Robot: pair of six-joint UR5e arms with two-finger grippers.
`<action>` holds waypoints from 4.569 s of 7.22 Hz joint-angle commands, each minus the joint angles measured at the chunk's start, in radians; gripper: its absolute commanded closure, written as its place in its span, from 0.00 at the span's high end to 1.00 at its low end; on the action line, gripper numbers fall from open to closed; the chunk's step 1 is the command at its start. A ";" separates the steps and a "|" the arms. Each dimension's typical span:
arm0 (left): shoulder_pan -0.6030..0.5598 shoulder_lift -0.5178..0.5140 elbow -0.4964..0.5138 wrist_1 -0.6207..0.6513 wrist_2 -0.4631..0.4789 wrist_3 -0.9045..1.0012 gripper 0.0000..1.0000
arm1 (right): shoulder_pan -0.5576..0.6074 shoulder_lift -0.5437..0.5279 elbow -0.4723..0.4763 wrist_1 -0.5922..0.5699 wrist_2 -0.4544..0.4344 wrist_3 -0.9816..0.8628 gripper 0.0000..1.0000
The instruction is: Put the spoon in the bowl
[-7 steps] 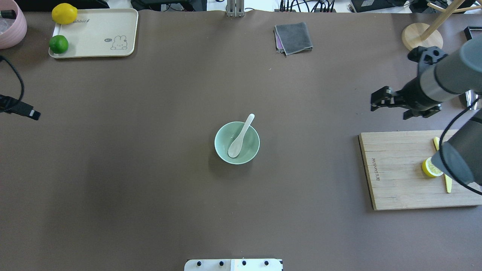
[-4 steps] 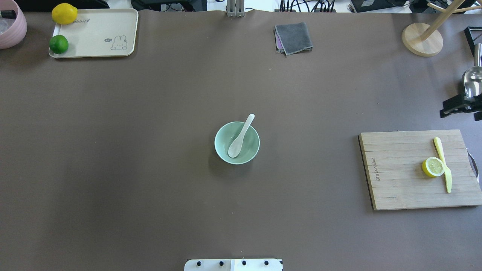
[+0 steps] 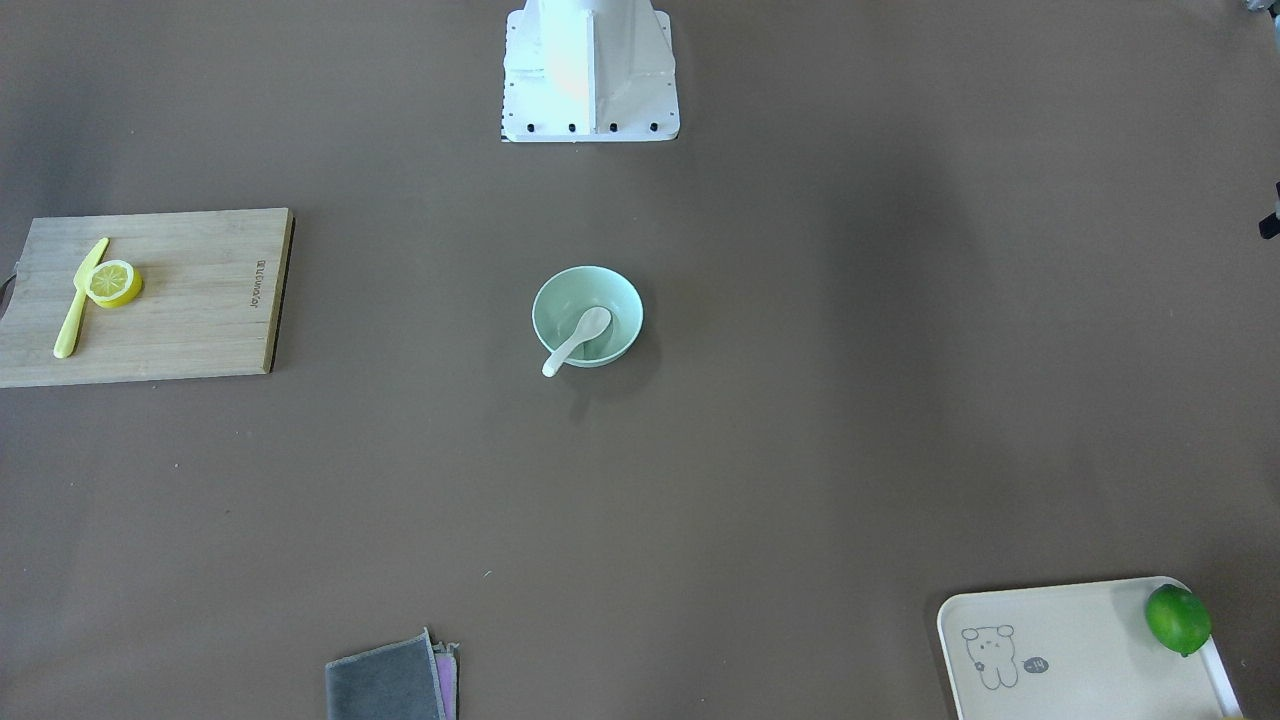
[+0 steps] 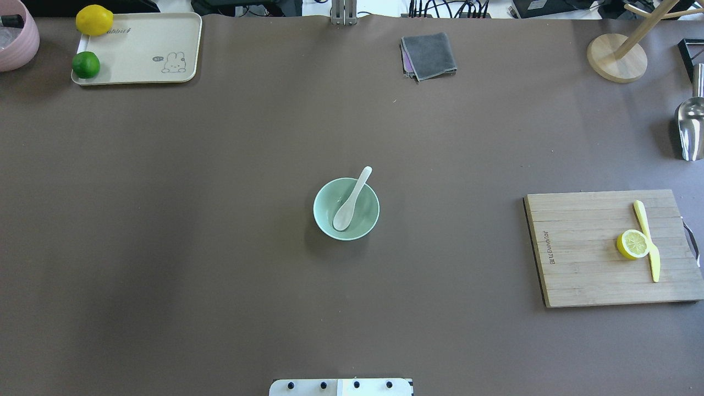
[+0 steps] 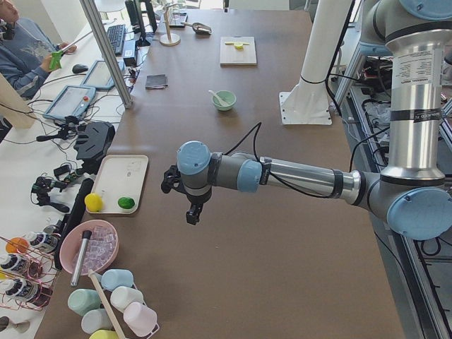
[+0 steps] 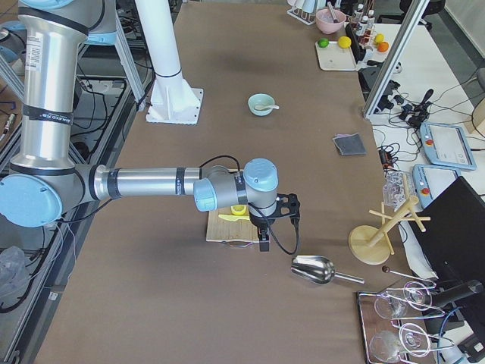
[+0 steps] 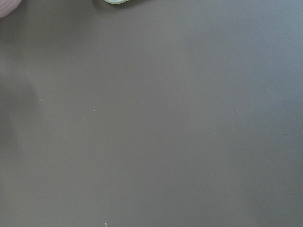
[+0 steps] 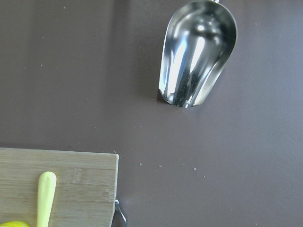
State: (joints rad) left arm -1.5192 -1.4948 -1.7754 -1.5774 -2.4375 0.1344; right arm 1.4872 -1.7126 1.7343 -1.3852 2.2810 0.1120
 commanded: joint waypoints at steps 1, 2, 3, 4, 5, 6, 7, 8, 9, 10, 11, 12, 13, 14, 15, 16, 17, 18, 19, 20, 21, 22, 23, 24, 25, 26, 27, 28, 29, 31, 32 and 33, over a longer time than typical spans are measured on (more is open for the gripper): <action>-0.016 0.031 0.028 0.000 0.011 0.001 0.97 | 0.048 0.014 -0.024 -0.005 0.038 -0.045 1.00; -0.016 0.034 0.045 -0.004 0.018 0.002 0.97 | 0.047 0.018 -0.019 -0.005 0.040 -0.043 1.00; -0.019 0.036 0.041 -0.004 0.024 0.001 0.97 | 0.047 0.024 -0.027 -0.005 0.038 -0.041 1.00; -0.021 0.031 0.044 0.000 0.026 -0.001 0.97 | 0.047 0.024 -0.029 -0.005 0.038 -0.040 1.00; -0.019 0.025 0.042 0.007 0.026 -0.001 0.97 | 0.047 0.025 -0.029 -0.005 0.038 -0.038 1.00; -0.018 0.028 0.044 0.022 0.081 -0.001 0.97 | 0.047 0.027 -0.027 -0.006 0.040 -0.038 1.00; -0.019 0.031 0.022 0.072 0.121 -0.001 0.98 | 0.045 0.034 -0.035 -0.009 0.041 -0.034 1.00; -0.018 0.047 0.007 0.101 0.117 -0.001 0.97 | 0.044 0.036 -0.036 -0.008 0.055 -0.035 1.00; -0.018 0.050 0.008 0.103 0.117 -0.001 0.97 | 0.044 0.037 -0.042 -0.006 0.051 -0.037 1.00; -0.019 0.065 0.001 0.103 0.115 -0.001 0.97 | 0.045 0.036 -0.041 -0.003 0.057 -0.038 1.00; -0.018 0.061 0.001 0.103 0.115 -0.001 0.97 | 0.045 0.027 -0.036 -0.003 0.060 -0.038 1.00; -0.016 0.050 -0.002 0.103 0.114 -0.001 0.97 | 0.045 0.028 -0.036 -0.003 0.060 -0.038 1.00; -0.019 0.057 -0.047 0.103 0.115 -0.001 0.98 | 0.045 0.028 -0.038 -0.003 0.061 -0.035 1.00; -0.019 0.054 -0.058 0.103 0.124 -0.004 0.97 | 0.044 0.031 -0.038 -0.003 0.061 -0.034 1.00; -0.019 0.061 -0.055 0.102 0.126 -0.007 0.98 | 0.045 0.033 -0.038 -0.003 0.061 -0.034 1.00; -0.019 0.064 -0.058 0.102 0.123 -0.009 0.97 | 0.044 0.034 -0.042 0.000 0.061 -0.034 1.00; -0.018 0.064 -0.049 0.102 0.123 -0.010 0.97 | 0.045 0.030 -0.039 0.002 0.064 -0.034 1.00; -0.016 0.062 -0.047 0.099 0.118 -0.012 0.98 | 0.045 0.031 -0.033 -0.001 0.089 -0.034 1.00; -0.018 0.065 -0.041 0.099 0.124 -0.010 0.98 | 0.045 0.031 -0.032 0.003 0.095 -0.041 1.00; -0.018 0.067 -0.027 0.096 0.124 -0.009 0.98 | 0.045 0.036 -0.035 0.002 0.103 -0.032 1.00; -0.019 0.067 -0.032 0.092 0.124 -0.009 0.98 | 0.045 0.036 -0.042 0.005 0.109 -0.032 1.00; -0.018 0.059 -0.029 0.091 0.123 -0.010 0.98 | 0.045 0.034 -0.035 0.005 0.114 -0.029 1.00; -0.016 0.050 -0.035 0.092 0.118 -0.010 0.98 | 0.045 0.031 -0.038 0.006 0.114 -0.029 1.00; -0.016 0.047 -0.032 0.092 0.123 -0.010 0.98 | 0.045 0.033 -0.035 0.006 0.114 -0.028 1.00; -0.016 0.047 -0.029 0.094 0.124 -0.010 0.97 | 0.045 0.033 -0.042 0.006 0.114 -0.028 1.00; -0.018 0.048 -0.036 0.094 0.121 -0.010 0.98 | 0.045 0.034 -0.044 0.008 0.109 -0.038 1.00; -0.018 0.048 -0.033 0.094 0.120 -0.010 0.98 | 0.045 0.033 -0.041 0.008 0.109 -0.034 1.00; -0.018 0.047 -0.035 0.094 0.120 -0.010 0.98 | 0.045 0.028 -0.036 0.008 0.114 -0.032 1.00; -0.016 0.047 -0.030 0.094 0.120 -0.010 0.98 | 0.045 0.028 -0.036 0.008 0.115 -0.032 1.00; -0.018 0.048 -0.039 0.094 0.114 -0.009 0.97 | 0.045 0.024 -0.036 0.008 0.115 -0.032 1.00; -0.018 0.048 -0.036 0.094 0.114 -0.009 0.98 | 0.045 0.024 -0.032 0.006 0.115 -0.032 1.00; -0.018 0.048 -0.038 0.094 0.114 -0.009 0.98 | 0.045 0.027 -0.035 0.006 0.115 -0.032 1.00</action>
State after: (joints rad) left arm -1.5372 -1.4466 -1.8129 -1.4834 -2.3238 0.1257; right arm 1.5324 -1.6877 1.7004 -1.3785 2.3960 0.0798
